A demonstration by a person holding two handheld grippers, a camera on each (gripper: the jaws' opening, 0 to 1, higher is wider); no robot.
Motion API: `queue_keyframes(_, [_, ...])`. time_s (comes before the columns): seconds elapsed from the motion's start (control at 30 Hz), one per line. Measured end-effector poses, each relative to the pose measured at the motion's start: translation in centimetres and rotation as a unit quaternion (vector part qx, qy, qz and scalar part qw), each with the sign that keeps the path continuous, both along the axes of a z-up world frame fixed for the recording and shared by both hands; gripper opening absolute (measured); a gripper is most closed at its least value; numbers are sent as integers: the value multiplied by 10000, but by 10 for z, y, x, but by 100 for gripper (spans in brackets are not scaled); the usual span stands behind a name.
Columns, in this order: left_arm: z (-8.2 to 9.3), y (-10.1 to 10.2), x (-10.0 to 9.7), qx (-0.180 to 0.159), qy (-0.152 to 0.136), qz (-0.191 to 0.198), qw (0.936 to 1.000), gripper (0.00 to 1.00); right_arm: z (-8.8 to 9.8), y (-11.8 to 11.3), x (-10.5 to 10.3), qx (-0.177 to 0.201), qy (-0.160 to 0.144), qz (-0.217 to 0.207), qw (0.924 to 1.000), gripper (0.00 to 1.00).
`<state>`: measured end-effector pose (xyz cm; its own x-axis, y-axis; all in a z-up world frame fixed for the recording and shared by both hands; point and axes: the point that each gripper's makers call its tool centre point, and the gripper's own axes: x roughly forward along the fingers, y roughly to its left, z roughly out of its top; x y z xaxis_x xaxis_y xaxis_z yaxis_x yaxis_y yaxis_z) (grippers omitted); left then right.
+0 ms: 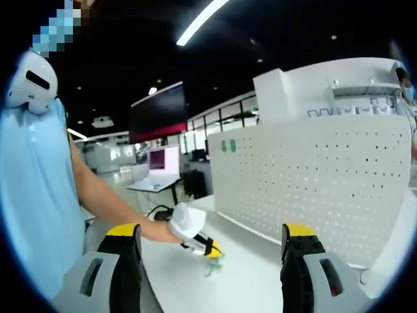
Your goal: Insert the hook assembly into the mounting plate slot until the hook locks in place.
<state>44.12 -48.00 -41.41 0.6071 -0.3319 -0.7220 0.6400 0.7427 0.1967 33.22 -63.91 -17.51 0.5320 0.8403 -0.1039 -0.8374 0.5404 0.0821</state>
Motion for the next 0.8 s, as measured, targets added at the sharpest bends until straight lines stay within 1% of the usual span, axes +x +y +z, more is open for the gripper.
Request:
queue_keyframes(0.23, [0,3,1,12,-11,0,10000,2,0,1,0,-21,0,15,10000,90])
queue_keyframes(0.47, [7,8,4,-90,-107,38,9999,2,1,3,0,-36,-14,44,10000,90])
queue_keyframes(0.63, [16,11,5,-225,-189,98,9995,2,3,6,0,-43,-38,73,10000,90])
queue_keyframes(0.67, [20,12,6,-306,-229,136,9992,2,4,6,-1,-51,-42,80,9999,90])
queue_keyframes(0.73, [25,12,6,-362,-255,147,9989,1,5,8,-1,-43,-57,98,9999,90])
queue_keyframes(0.8, [34,12,7,-518,-357,199,9978,1,7,9,-1,-41,-69,112,9999,90])
